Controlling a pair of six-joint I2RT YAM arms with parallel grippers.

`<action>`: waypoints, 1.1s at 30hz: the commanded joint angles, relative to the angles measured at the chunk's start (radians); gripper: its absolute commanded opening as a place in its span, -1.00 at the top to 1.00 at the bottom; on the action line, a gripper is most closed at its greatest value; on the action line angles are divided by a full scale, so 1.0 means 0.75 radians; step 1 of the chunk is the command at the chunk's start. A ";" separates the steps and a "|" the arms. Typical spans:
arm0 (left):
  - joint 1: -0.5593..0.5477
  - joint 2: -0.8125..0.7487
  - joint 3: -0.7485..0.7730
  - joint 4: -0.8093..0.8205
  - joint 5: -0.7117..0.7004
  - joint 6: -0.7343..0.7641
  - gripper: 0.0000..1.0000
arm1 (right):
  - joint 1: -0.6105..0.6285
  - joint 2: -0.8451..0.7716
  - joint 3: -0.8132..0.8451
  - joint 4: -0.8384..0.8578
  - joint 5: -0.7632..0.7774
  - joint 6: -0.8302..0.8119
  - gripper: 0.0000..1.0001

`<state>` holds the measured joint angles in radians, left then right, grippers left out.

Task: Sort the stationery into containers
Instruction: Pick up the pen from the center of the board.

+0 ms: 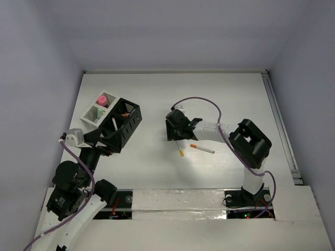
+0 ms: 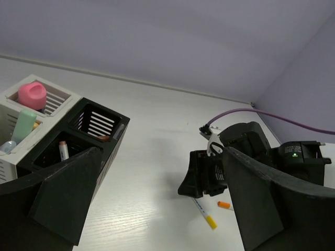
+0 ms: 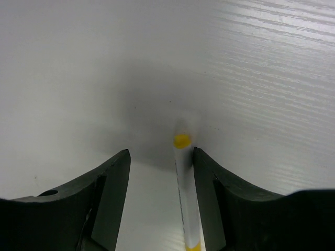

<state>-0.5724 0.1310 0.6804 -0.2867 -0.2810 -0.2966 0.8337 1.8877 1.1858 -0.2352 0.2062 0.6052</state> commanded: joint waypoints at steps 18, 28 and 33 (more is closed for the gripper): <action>-0.004 -0.001 -0.003 0.059 -0.008 0.015 -0.98 | 0.081 0.091 0.204 -0.267 0.124 -0.220 1.00; 0.008 0.030 -0.003 0.059 -0.006 0.015 -0.98 | 0.081 -0.134 0.443 0.135 -0.256 -0.298 1.00; 0.033 0.032 -0.003 0.059 -0.020 0.011 -0.98 | 0.081 0.002 0.666 0.354 -0.554 -0.228 1.00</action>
<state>-0.5571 0.1417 0.6804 -0.2863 -0.2863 -0.2966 0.8848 1.8462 1.5929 -0.1543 -0.0212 0.4118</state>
